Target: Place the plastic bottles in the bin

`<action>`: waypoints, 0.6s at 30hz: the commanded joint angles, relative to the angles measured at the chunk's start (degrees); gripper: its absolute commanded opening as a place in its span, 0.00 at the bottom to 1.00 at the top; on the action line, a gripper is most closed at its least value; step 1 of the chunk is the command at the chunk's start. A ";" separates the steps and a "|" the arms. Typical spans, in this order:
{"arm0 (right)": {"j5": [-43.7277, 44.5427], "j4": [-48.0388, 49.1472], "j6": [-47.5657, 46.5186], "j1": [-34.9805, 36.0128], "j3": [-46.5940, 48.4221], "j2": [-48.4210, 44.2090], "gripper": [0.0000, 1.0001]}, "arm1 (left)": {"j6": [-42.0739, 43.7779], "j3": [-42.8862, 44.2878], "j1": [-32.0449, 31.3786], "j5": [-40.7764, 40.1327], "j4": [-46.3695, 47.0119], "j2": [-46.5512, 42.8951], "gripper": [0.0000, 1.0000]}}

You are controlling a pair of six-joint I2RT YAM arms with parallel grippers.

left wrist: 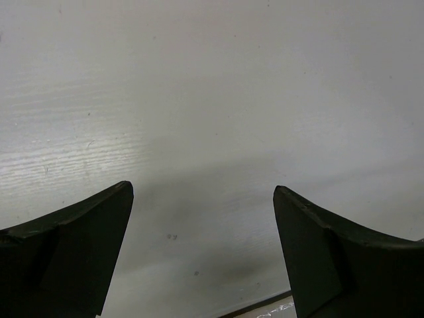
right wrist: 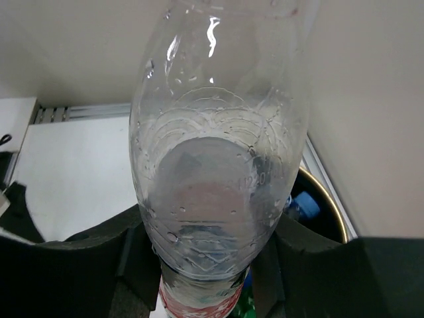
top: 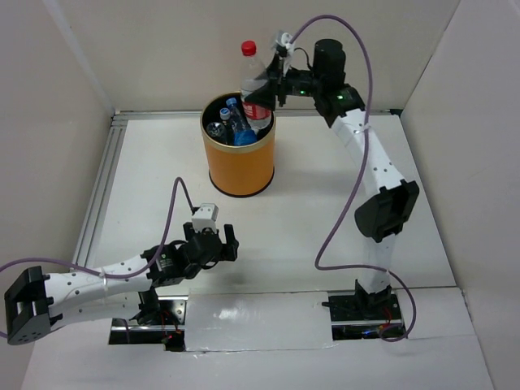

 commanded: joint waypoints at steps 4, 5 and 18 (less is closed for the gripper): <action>10.10 4.13 1.27 3.03 5.85 8.61 0.48 | -4.12 -0.17 -1.64 -0.99 -0.14 -1.23 1.00; 12.55 3.09 0.74 3.56 4.54 9.22 0.65 | -4.12 -0.17 -1.64 -1.60 -0.67 -1.23 1.00; 37.91 -12.19 6.70 -2.32 7.54 0.73 1.00 | 0.00 3.35 -1.64 -1.60 1.61 -1.23 1.00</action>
